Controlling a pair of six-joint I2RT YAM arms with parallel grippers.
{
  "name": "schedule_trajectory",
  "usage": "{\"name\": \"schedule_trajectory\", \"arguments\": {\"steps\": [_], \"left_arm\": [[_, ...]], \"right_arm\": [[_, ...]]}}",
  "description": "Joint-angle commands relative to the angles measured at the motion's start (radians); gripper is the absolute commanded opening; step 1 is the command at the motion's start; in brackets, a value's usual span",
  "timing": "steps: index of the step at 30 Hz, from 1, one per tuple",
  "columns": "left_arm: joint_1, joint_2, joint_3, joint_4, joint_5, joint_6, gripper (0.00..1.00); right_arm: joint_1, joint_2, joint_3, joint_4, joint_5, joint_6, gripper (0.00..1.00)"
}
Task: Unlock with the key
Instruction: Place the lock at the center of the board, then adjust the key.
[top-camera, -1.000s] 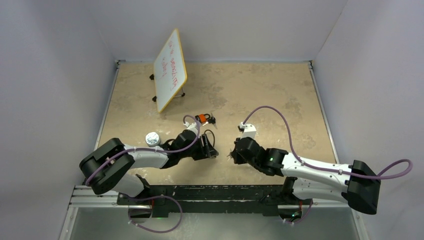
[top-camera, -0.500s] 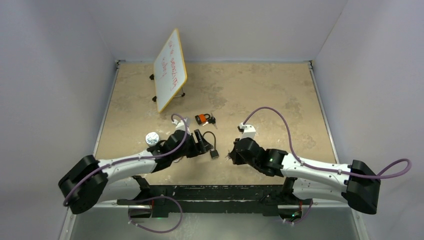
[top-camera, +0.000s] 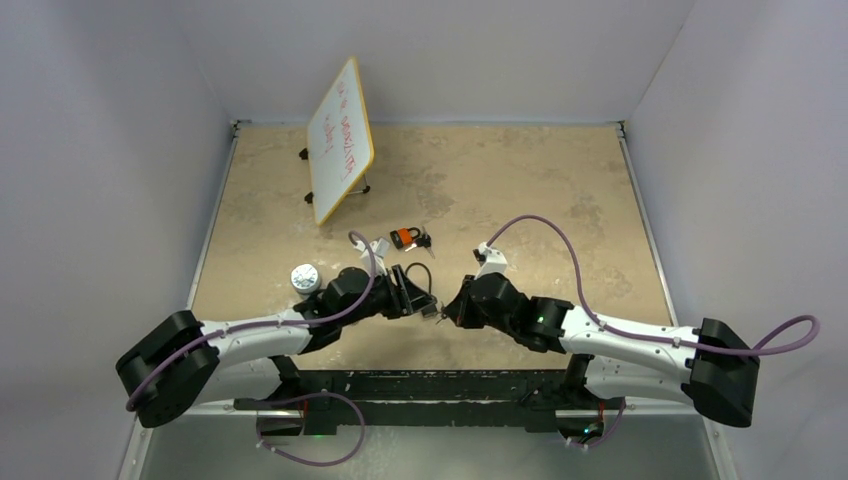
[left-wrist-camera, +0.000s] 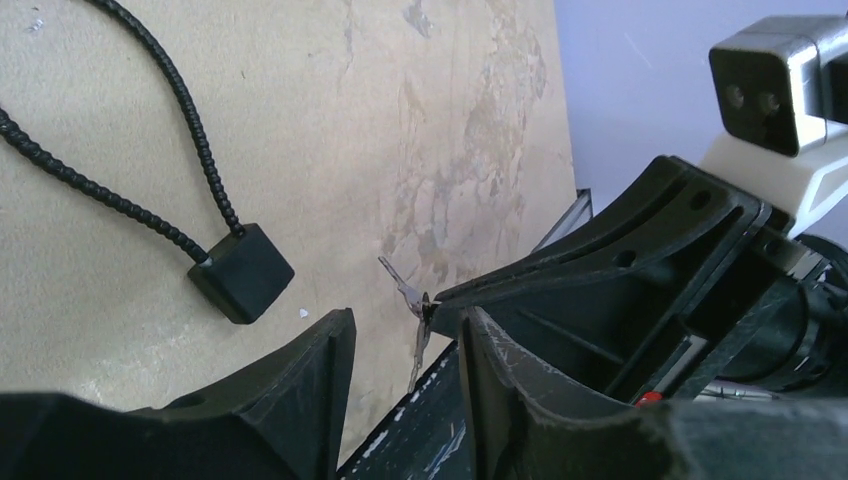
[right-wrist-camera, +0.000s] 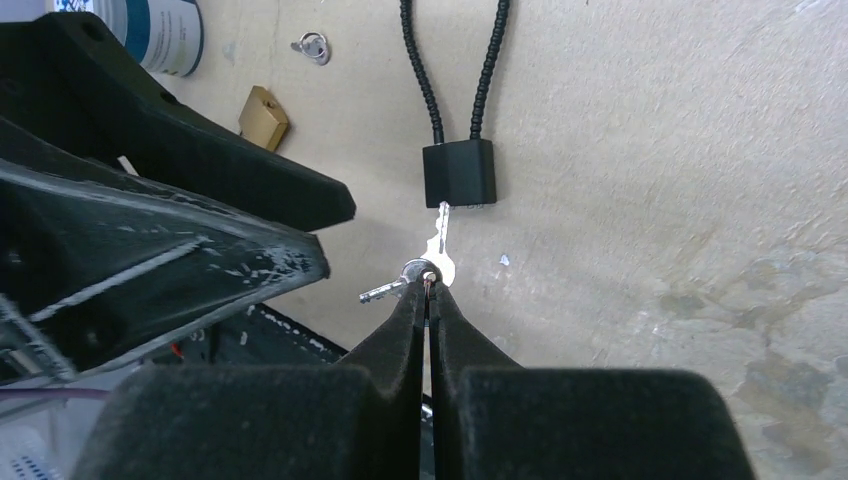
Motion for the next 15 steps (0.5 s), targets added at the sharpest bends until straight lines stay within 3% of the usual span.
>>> {"name": "schedule_trajectory", "arguments": {"steps": [1, 10, 15], "left_arm": [[-0.011, 0.025, -0.022, 0.141, 0.051, -0.016, 0.41], [-0.024, 0.045, -0.027, 0.141, 0.057, -0.035, 0.43], [-0.031, 0.042, -0.029, 0.118, 0.032, -0.042, 0.38]], "right_arm": [[-0.012, -0.004, 0.028, 0.01, -0.029, 0.062, 0.0], [-0.027, -0.004, 0.04, -0.003, -0.042, 0.093, 0.0], [-0.029, -0.004, 0.04, 0.012, -0.047, 0.102, 0.0]]}}
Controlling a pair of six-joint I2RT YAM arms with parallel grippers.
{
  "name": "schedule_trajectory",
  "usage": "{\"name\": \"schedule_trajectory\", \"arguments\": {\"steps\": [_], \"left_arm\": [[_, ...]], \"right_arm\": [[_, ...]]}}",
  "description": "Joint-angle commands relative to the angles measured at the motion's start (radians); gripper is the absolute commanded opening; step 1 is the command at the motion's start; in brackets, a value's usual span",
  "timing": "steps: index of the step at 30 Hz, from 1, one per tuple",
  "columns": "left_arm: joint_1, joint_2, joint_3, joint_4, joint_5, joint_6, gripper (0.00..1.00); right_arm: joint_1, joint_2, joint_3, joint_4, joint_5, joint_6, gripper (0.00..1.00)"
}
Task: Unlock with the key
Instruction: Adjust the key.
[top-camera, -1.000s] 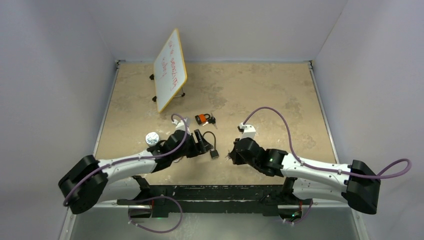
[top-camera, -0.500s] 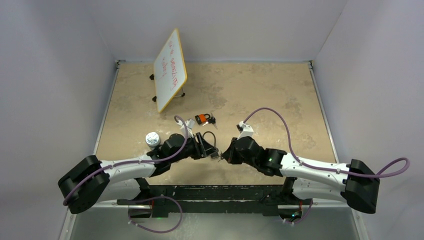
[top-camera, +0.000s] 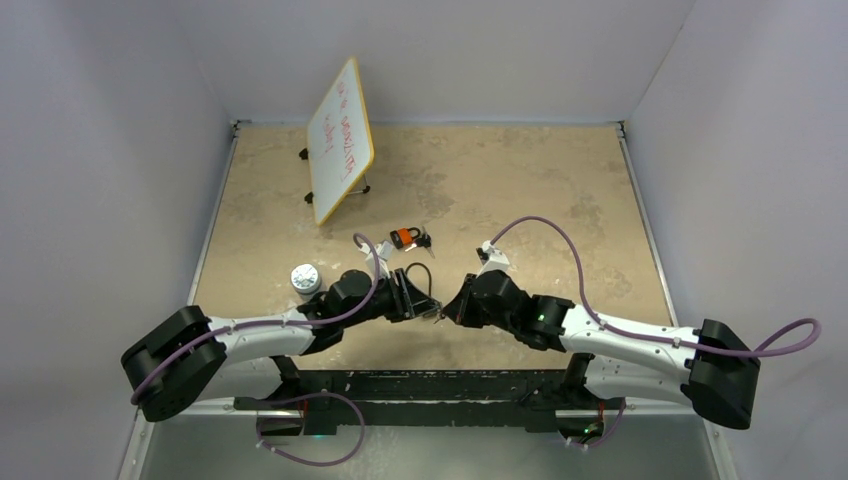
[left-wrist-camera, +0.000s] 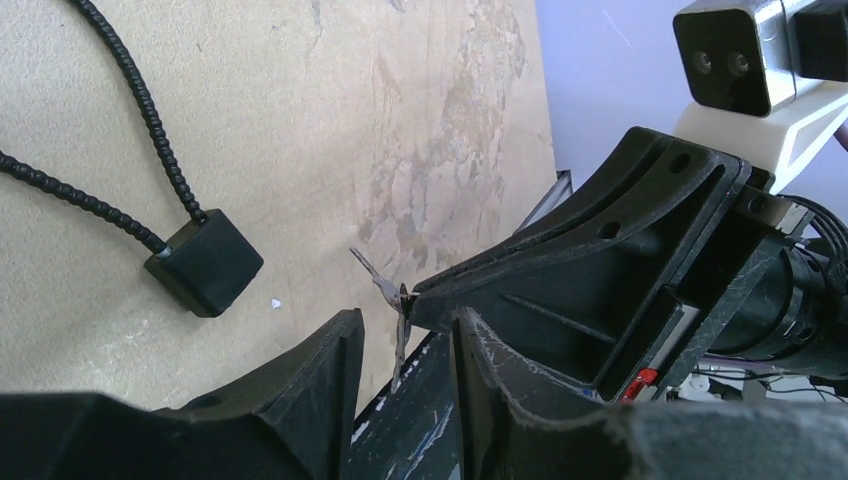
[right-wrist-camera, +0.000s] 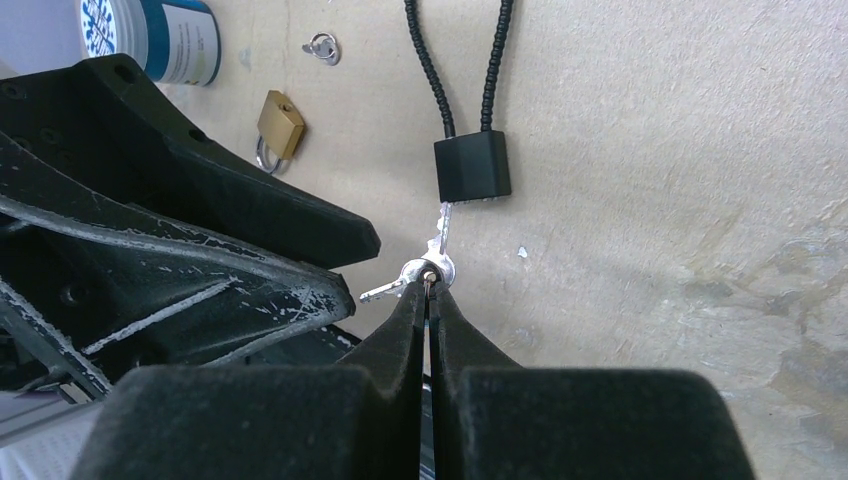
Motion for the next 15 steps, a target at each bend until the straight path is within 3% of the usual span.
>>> {"name": "schedule_trajectory", "arguments": {"steps": [1, 10, 15], "left_arm": [[-0.011, -0.007, -0.007, 0.014, -0.019, -0.01, 0.38], [-0.012, 0.007, 0.006, -0.03, -0.028, -0.045, 0.28], [-0.011, 0.007, 0.002, -0.018, -0.013, -0.08, 0.28]], "right_arm": [[-0.004, -0.004, 0.039, 0.017, 0.001, 0.026, 0.0], [-0.009, 0.001, 0.038, 0.031, -0.008, 0.029, 0.0], [-0.015, 0.004, 0.035, 0.035, -0.014, 0.032, 0.0]]}}
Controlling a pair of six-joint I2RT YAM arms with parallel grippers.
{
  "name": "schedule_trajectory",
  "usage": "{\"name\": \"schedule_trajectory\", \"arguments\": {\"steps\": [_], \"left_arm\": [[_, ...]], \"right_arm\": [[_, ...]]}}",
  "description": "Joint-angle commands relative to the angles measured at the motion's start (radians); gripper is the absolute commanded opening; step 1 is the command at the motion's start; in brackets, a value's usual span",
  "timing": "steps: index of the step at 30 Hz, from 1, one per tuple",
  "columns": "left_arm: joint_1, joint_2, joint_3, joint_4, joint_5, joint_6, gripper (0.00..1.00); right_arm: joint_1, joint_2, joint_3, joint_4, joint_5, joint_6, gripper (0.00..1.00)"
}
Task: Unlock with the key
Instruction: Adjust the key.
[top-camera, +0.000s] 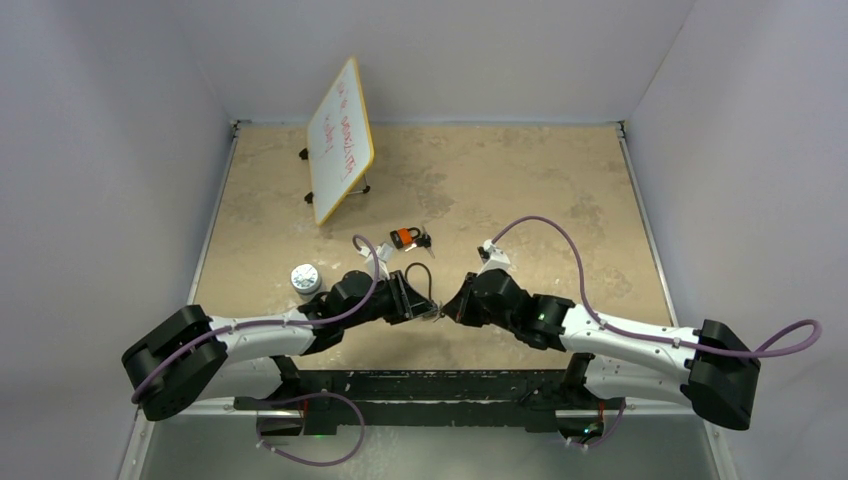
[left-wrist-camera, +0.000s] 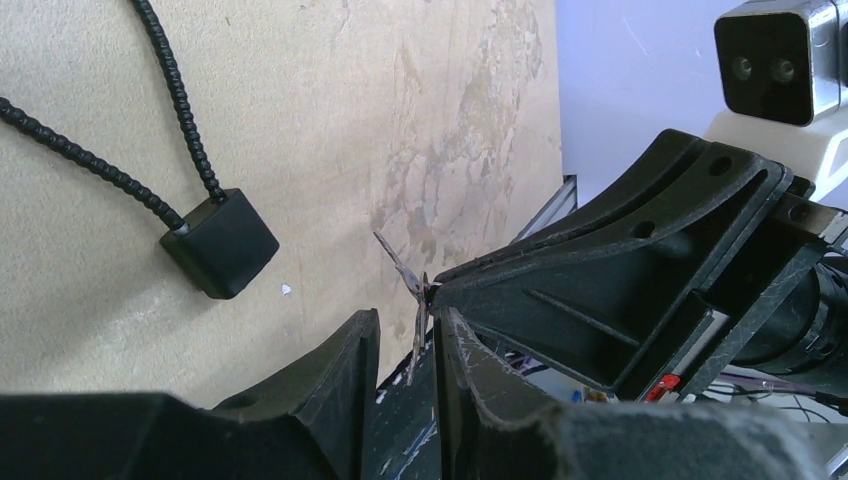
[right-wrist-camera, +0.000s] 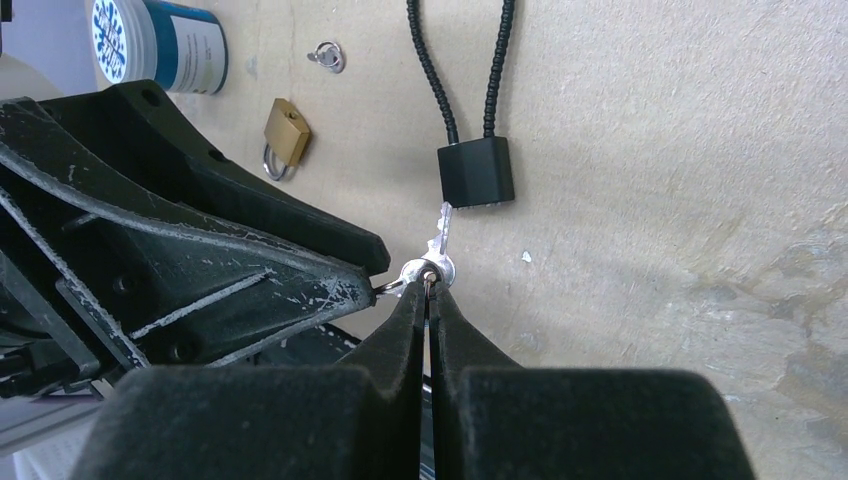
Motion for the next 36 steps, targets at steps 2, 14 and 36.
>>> {"name": "schedule_trajectory", "arguments": {"steps": [2, 14, 36], "left_arm": [[-0.005, 0.0, 0.0, 0.029, 0.005, -0.04, 0.27], [-0.005, 0.011, -0.014, 0.078, 0.042, -0.111, 0.18], [-0.005, -0.029, -0.023, 0.053, 0.016, -0.1, 0.18]], "right_arm": [[-0.01, 0.007, 0.033, 0.032, -0.01, 0.017, 0.0], [-0.015, 0.016, 0.022, 0.036, -0.026, 0.025, 0.0], [-0.021, 0.0, -0.016, 0.084, -0.05, 0.009, 0.0]]}}
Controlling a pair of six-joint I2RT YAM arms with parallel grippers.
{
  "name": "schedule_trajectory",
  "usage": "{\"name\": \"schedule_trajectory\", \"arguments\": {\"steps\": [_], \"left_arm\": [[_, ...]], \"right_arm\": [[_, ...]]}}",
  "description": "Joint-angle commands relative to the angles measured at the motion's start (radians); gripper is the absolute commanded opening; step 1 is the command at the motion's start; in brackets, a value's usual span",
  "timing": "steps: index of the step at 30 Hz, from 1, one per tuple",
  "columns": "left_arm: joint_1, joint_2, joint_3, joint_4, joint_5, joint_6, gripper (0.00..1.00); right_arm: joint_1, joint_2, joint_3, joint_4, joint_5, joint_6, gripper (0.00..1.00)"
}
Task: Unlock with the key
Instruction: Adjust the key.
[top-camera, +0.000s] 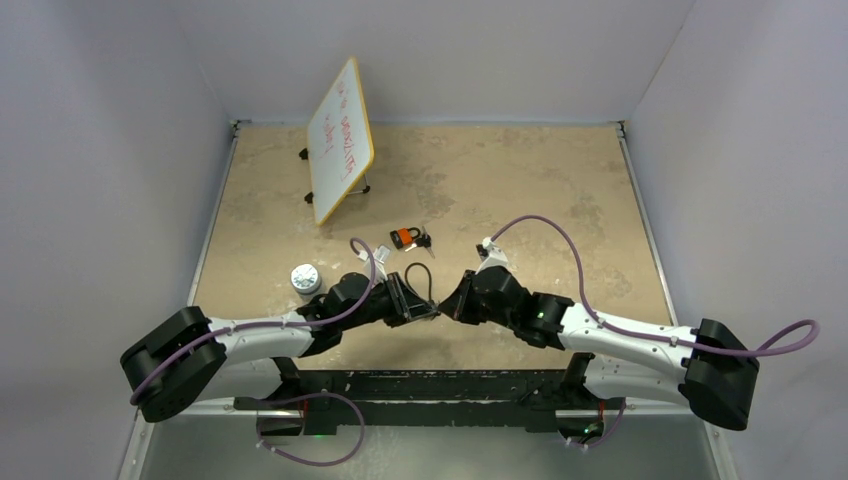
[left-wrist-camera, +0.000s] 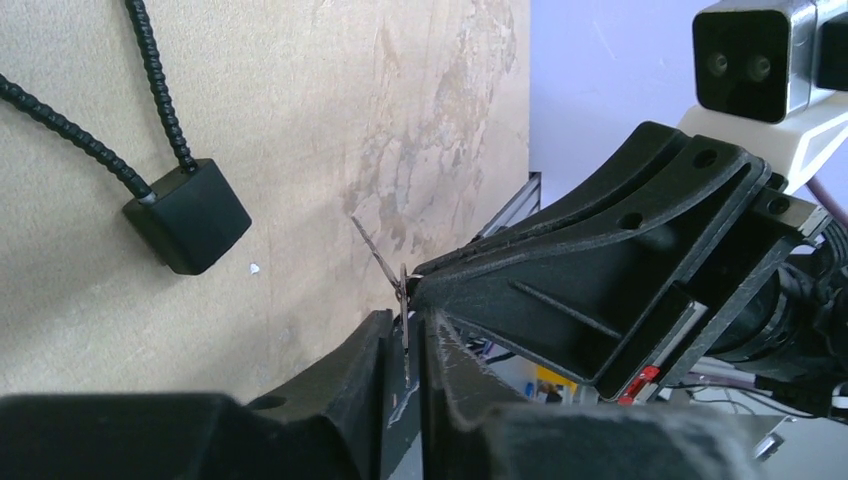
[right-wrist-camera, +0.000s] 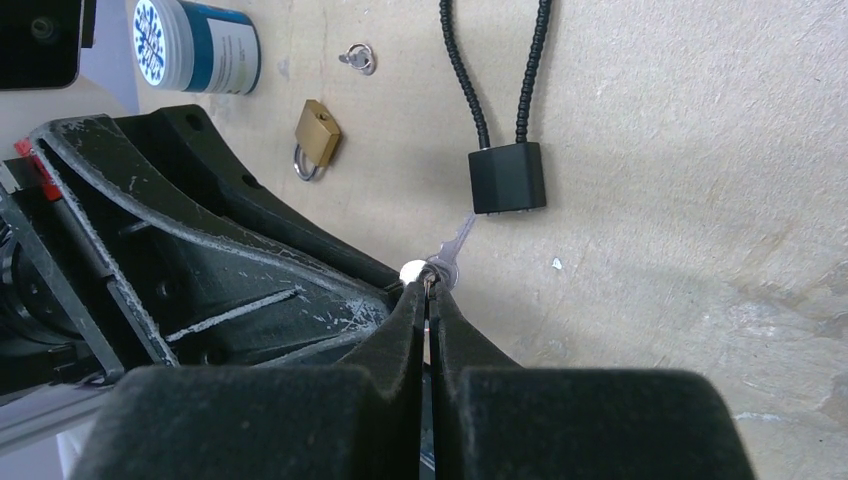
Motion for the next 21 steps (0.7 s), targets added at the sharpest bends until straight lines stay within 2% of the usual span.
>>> {"name": "schedule_trajectory", "arguments": {"steps": [1, 5, 10, 15, 17, 19, 20, 21], "left_arm": [[-0.005, -0.017, -0.001, 0.022, -0.015, 0.016, 0.22], [-0.005, -0.01, -0.001, 0.027, -0.017, 0.016, 0.26], [-0.005, -0.008, -0.003, 0.026, -0.026, 0.015, 0.14], [-0.005, 0.007, 0.0, 0.03, -0.016, 0.015, 0.1], [-0.005, 0.009, -0.003, 0.036, -0.012, 0.014, 0.01], [-0.005, 0.005, -0.002, 0.031, -0.009, 0.019, 0.0], [-0.005, -0.001, 0.001, 0.024, -0.011, 0.027, 0.0], [-0.003, -0.01, 0.005, 0.01, -0.014, 0.041, 0.0]], "right_arm": [[-0.002, -0.016, -0.017, 0.037, -0.008, -0.007, 0.0], [-0.002, -0.017, -0.021, 0.043, -0.014, -0.01, 0.0], [-0.002, -0.011, -0.022, 0.045, -0.019, -0.014, 0.0], [-0.003, -0.009, -0.022, 0.047, -0.019, -0.013, 0.0], [-0.002, -0.006, -0.022, 0.047, -0.018, -0.013, 0.0], [-0.002, -0.007, -0.022, 0.044, -0.017, -0.018, 0.0], [-0.002, -0.01, -0.022, 0.04, -0.016, -0.022, 0.01], [-0.002, -0.017, -0.026, 0.037, -0.013, -0.028, 0.12]]}}
